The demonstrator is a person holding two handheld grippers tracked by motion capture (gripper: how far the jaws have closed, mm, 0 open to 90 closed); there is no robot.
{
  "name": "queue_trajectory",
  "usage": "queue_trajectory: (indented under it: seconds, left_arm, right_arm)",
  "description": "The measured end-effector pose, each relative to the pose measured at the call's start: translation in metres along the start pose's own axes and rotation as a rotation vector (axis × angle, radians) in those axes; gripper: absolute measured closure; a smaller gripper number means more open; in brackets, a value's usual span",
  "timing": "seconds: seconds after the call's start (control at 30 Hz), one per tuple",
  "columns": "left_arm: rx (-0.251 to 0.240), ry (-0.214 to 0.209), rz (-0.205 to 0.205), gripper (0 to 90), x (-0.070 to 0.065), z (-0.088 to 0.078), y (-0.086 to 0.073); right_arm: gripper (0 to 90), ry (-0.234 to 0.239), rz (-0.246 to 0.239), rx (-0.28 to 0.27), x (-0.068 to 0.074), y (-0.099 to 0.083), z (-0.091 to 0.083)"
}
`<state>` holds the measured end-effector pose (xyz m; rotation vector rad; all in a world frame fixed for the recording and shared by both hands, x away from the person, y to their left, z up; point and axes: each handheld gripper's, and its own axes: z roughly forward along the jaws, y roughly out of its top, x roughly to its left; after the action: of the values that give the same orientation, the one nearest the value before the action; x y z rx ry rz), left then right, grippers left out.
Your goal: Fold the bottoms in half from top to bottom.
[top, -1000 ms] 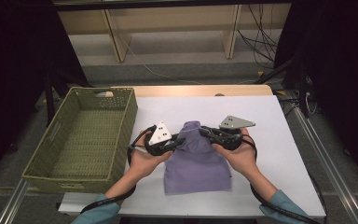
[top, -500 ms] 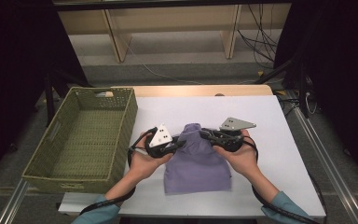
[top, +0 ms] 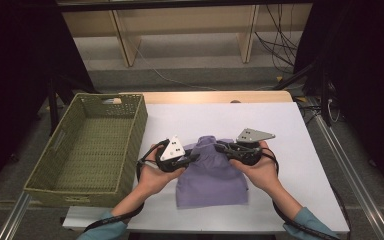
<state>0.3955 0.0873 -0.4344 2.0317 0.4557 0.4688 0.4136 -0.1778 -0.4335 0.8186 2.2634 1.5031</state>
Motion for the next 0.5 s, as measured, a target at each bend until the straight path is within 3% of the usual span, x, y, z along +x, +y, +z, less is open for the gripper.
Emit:
queue_trajectory:
  seconds: [0.5]
  left_arm:
    - [0.012, -0.034, 0.024, 77.4, -0.0045, -0.0017, -0.0047]
  right_arm:
    - [82.4, 0.035, -0.007, 0.021, 0.0026, -0.0051, -0.0038]
